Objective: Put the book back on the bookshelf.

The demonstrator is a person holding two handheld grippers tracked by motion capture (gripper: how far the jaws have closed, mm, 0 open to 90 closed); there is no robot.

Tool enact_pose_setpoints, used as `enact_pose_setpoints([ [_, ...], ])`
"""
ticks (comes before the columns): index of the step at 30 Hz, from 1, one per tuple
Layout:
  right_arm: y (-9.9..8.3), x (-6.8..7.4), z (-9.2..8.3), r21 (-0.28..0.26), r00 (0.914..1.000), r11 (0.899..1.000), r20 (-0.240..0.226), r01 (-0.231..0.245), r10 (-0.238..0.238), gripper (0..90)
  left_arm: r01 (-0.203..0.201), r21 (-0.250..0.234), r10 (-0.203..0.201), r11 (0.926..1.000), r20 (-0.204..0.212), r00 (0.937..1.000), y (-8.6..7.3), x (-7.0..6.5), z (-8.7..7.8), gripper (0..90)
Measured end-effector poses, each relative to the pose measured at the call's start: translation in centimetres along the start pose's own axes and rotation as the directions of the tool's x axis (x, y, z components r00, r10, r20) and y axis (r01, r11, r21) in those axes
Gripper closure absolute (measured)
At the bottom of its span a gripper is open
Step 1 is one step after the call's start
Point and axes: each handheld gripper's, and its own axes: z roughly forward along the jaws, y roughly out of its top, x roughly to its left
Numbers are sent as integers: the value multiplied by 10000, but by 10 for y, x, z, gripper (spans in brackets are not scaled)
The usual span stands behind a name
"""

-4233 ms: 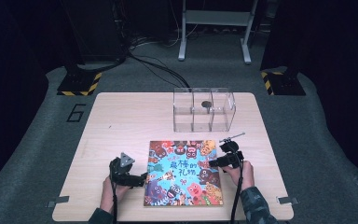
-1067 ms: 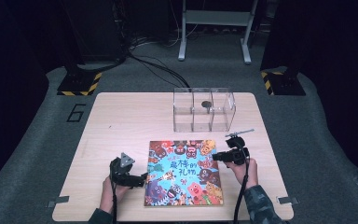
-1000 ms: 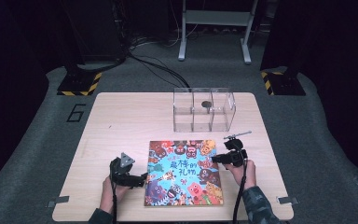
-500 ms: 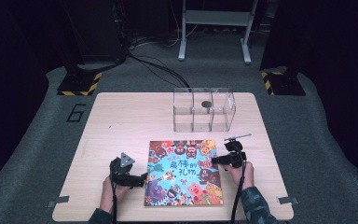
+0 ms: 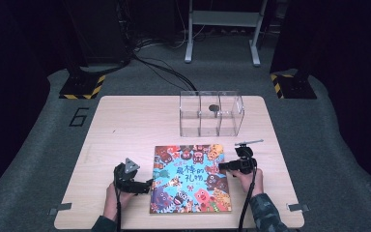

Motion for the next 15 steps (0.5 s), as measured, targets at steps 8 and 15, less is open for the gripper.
enact_pose_setpoints([
  [8, 4, 14, -12, -39, 9973, 9981, 408, 612, -610, 620, 3, -2, -3, 10000, 2, 10000, 0, 0, 0, 8],
  [15, 10, 27, -24, -197, 9929, 9943, 592, 1048, -1035, 619, 8, -3, -8, 10000, 1, 10000, 0, 0, 0, 8],
])
